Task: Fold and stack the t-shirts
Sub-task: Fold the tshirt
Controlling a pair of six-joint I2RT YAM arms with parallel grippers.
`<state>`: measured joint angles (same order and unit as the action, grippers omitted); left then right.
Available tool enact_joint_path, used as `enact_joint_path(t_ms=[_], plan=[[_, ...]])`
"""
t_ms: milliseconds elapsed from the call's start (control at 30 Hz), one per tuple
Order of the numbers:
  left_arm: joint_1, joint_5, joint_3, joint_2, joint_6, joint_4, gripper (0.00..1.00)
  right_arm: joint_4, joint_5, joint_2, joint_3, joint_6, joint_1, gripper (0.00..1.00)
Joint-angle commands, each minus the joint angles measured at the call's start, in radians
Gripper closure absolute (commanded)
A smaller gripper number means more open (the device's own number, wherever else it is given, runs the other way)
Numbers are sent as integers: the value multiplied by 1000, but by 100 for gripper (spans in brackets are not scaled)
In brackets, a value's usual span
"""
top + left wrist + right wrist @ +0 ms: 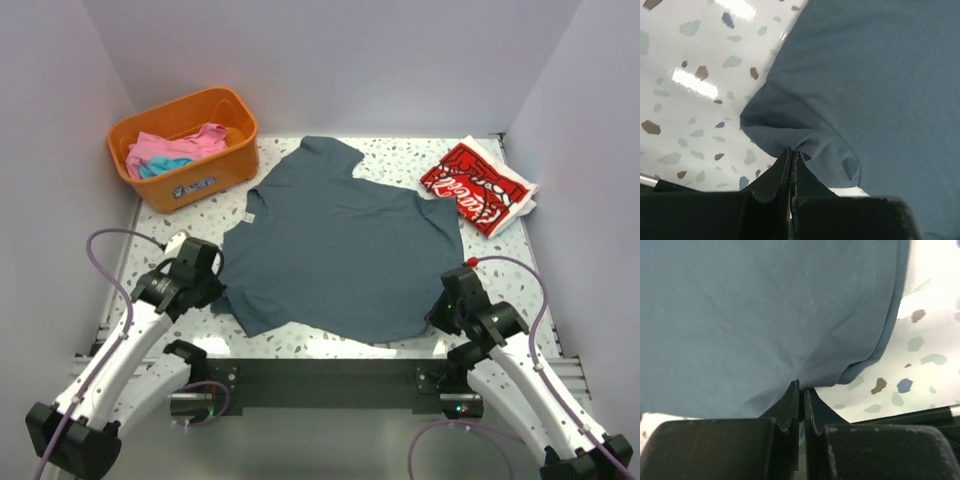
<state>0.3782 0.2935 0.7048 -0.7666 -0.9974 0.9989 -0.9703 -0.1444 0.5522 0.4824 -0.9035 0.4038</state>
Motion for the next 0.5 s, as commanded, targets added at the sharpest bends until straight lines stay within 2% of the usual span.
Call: enact_joint_path(t_ms=[0,200,467], plan=[[-2,1,87,-118,49,-155,100,33,-93,50,31,-48,-2,100],[-2,73,232,-334,135,-250,100,97,-182,172,93,-74,-2,100],[-2,78,386,-549,226,-347,100,174,-282,328,185,-51,-8,100]])
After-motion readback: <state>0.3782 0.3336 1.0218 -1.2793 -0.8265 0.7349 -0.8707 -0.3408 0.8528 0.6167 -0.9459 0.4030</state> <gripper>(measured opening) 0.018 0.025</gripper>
